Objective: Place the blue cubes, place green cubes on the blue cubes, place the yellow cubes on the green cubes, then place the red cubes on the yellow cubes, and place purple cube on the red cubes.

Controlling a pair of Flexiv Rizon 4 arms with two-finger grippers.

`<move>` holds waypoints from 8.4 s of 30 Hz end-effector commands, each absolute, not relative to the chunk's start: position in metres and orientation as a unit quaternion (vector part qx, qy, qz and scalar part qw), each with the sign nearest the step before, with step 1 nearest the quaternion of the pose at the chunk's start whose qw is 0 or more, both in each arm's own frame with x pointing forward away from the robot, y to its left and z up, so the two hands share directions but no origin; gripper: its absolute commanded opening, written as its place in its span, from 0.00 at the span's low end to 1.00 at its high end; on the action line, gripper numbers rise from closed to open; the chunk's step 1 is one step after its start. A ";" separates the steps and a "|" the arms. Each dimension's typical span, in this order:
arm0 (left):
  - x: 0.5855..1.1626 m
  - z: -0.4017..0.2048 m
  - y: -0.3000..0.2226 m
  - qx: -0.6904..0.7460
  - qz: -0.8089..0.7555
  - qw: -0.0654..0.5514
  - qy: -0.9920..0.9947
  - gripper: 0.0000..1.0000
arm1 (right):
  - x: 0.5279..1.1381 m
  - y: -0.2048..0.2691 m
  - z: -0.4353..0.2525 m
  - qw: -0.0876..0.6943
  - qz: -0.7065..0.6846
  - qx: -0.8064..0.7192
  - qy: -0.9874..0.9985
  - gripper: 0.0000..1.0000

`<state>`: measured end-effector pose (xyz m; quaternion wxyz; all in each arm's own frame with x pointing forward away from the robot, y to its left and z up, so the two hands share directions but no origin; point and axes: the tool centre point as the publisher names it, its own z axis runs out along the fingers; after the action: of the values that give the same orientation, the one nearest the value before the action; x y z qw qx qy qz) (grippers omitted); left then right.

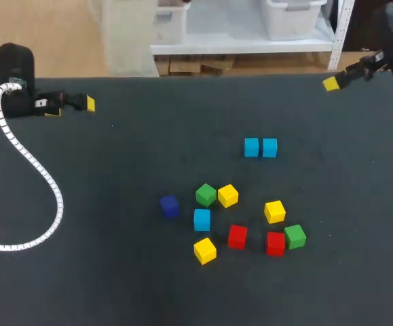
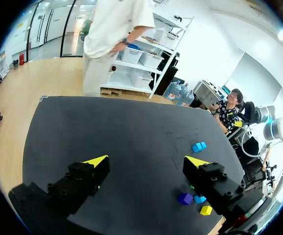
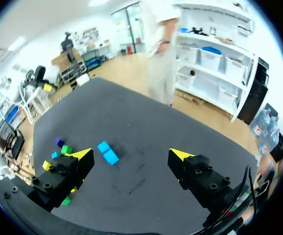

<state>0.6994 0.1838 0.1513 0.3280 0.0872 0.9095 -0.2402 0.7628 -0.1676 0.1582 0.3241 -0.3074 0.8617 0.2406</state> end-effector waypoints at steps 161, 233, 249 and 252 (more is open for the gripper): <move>0.564 0.011 -0.025 0.698 -0.028 0.026 0.715 1.00 | 0.755 -0.187 0.165 0.392 0.261 -0.257 0.844 1.00; 0.705 0.050 -0.053 0.745 -0.016 -0.075 0.663 0.00 | 0.755 -0.187 0.165 0.392 0.261 -0.257 0.844 1.00; 0.739 0.036 -0.079 0.708 -0.020 -0.085 0.701 0.00 | 0.755 -0.187 0.165 0.392 0.261 -0.257 0.844 1.00; 0.740 0.033 -0.083 0.707 -0.021 -0.086 0.701 0.00 | 0.755 -0.187 0.165 0.392 0.261 -0.257 0.844 1.00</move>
<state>0.7320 -0.0768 0.0347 -0.0373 0.7101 0.7031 0.0010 0.7544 -0.1865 0.1655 0.3914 -0.2561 0.8450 0.2592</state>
